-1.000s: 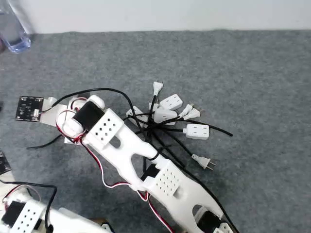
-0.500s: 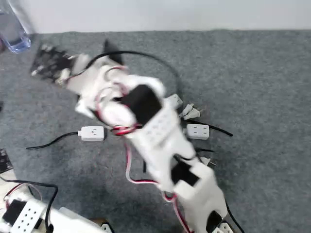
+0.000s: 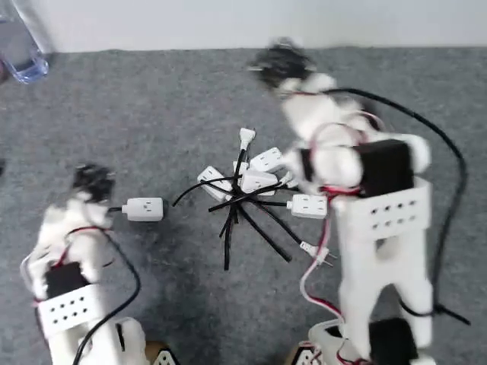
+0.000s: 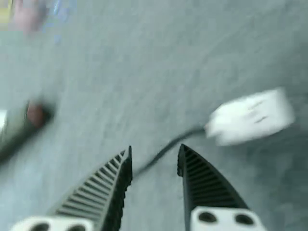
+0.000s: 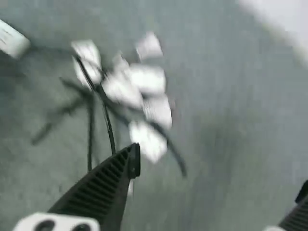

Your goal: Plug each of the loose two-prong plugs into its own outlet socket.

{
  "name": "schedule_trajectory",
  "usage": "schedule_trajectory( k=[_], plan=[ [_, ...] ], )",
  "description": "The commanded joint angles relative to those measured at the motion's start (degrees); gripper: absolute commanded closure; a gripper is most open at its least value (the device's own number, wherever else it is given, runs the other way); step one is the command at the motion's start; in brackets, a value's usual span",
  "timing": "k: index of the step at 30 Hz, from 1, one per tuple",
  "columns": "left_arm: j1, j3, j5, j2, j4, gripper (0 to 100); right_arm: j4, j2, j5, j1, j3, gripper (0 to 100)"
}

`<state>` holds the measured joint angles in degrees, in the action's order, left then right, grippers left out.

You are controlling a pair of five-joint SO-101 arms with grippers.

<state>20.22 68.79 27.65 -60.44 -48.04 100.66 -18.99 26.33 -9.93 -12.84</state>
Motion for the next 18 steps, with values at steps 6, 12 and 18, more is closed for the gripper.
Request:
schedule_trajectory(
  k=[6, 12, 18],
  plan=[
    [-22.4, -8.7, 2.3, 0.8, -3.9, 85, -11.6, -6.0, -5.4, 13.8, 36.3, 51.9],
    [-26.0, -21.4, 3.8, 14.2, -10.7, 85, -28.8, -6.7, -11.5, 11.3, 53.5, 51.9],
    [-27.3, -34.6, 10.6, 33.8, -17.7, 85, -37.8, -6.5, -14.2, 10.3, 60.9, 51.9]
  ],
)
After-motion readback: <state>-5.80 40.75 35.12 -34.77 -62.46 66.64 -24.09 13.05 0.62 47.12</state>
